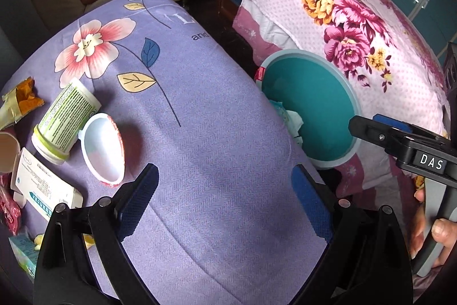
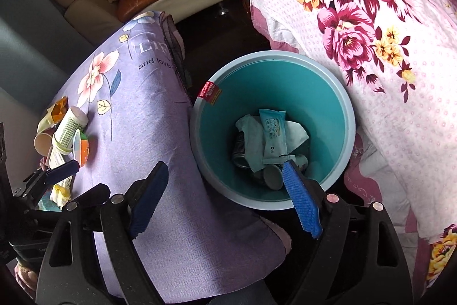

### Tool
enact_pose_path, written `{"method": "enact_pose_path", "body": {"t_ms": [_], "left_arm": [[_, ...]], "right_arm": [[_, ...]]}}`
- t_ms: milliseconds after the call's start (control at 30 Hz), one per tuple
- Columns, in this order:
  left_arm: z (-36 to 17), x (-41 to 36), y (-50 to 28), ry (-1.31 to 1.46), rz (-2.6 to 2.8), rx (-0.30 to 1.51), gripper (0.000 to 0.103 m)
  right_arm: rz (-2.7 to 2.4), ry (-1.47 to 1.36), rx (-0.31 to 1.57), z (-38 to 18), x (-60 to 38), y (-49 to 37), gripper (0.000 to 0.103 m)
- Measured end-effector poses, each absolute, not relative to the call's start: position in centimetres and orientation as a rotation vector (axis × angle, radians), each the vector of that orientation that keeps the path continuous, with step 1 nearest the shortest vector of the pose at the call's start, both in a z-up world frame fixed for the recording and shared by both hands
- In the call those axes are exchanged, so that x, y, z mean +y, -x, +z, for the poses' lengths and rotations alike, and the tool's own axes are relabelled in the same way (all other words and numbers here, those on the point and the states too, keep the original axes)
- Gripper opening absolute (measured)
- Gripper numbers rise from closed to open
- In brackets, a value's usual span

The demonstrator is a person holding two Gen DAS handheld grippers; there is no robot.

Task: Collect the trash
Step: 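Move both open tools from the bin back over the trash on the bed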

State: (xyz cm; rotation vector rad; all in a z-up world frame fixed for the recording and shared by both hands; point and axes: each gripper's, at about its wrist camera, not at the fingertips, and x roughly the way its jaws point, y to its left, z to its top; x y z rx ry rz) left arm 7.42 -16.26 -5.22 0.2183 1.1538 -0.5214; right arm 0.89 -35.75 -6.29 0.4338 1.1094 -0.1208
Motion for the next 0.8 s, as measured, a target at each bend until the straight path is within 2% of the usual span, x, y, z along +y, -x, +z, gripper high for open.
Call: {"method": "enact_pose_path", "body": {"t_ms": [500, 800], "left_arm": [[-2.8, -1.5, -4.5, -0.055, -0.273, 1.134, 0.094], [-3.0, 9.7, -3.7, 0.189, -0.069, 1.16, 0.094]], "right_arm": [[0.076, -0.257, 1.143, -4.1, -24.5, -1.6, 0.079], [0.198, -0.114, 1.159, -3.0, -18.2, -2.8, 0.079]]}}
